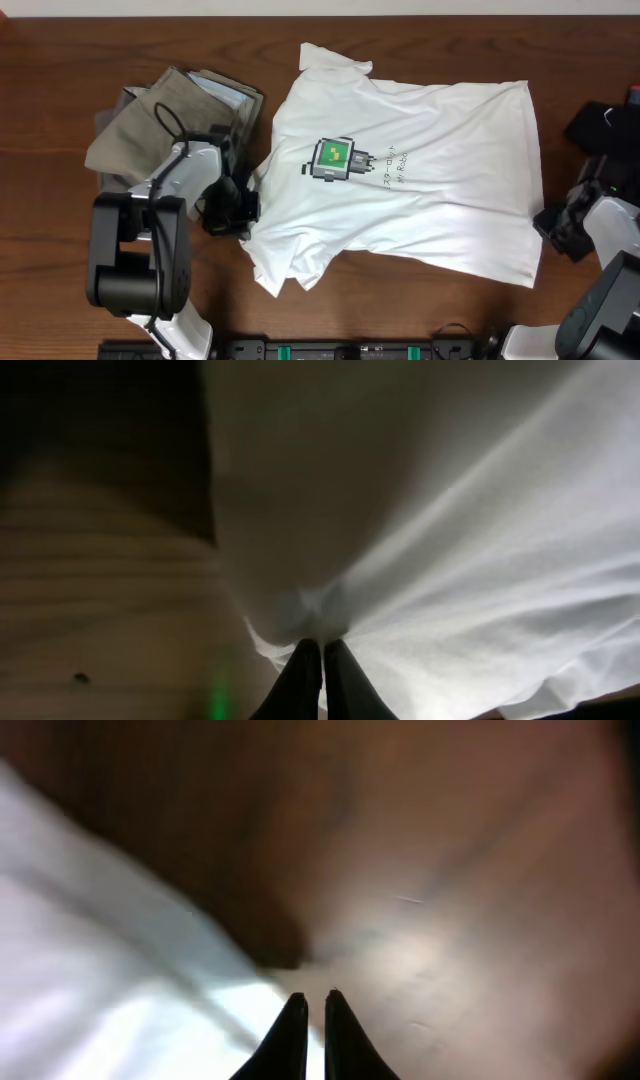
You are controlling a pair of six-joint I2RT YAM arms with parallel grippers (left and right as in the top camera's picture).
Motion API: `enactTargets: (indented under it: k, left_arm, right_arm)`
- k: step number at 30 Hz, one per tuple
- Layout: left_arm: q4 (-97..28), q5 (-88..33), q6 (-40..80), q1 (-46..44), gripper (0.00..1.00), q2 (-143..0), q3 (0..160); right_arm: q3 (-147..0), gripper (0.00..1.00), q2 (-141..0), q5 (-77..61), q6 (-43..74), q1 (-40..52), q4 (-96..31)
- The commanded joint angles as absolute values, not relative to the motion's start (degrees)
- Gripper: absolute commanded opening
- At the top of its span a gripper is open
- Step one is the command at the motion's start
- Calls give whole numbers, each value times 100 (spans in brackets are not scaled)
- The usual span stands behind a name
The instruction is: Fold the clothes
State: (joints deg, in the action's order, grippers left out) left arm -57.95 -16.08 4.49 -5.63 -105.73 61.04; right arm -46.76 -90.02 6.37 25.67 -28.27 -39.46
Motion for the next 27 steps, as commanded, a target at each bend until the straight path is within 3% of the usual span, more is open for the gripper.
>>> enactTargets:
  k: [1, 3, 5, 8, 13, 16, 20, 27]
  left_arm:
    - [-5793, -1474, 436, -515, 6, -10608, 6088]
    - [-5795, -1474, 436, -515, 6, -10608, 6088]
    - [-5795, -1474, 436, -515, 6, -10608, 6088]
    - [-5795, -1476, 436, -515, 6, -10608, 6088]
    - [-5795, -1474, 438, -515, 6, -10608, 6088]
    - [-5795, -1474, 438, -515, 6, -10608, 6088]
    - [-5795, -1474, 438, -515, 6, -10608, 6088]
    - [-5833, -1474, 438, -515, 6, -10608, 6088]
  right_arm:
    - [-4668, 8, -9011, -652, 1959, -2867, -3948]
    - [-4668, 14, -9011, -884, 1883, -2864, -3959]
    - [-4668, 30, -9011, -1135, 1695, -2867, -4014]
    - [-4668, 38, -9011, -1168, 1562, -2867, -4287]
    - [-4641, 37, -9011, -119, 1931, -2864, -4897]
    - [-4541, 29, -9011, 545, 2534, -2867, -4987]
    - [-4191, 18, -9011, 845, 2987, -2921, -4484]
    - [-3583, 17, -9013, 1332, 3304, -3052, -3465]
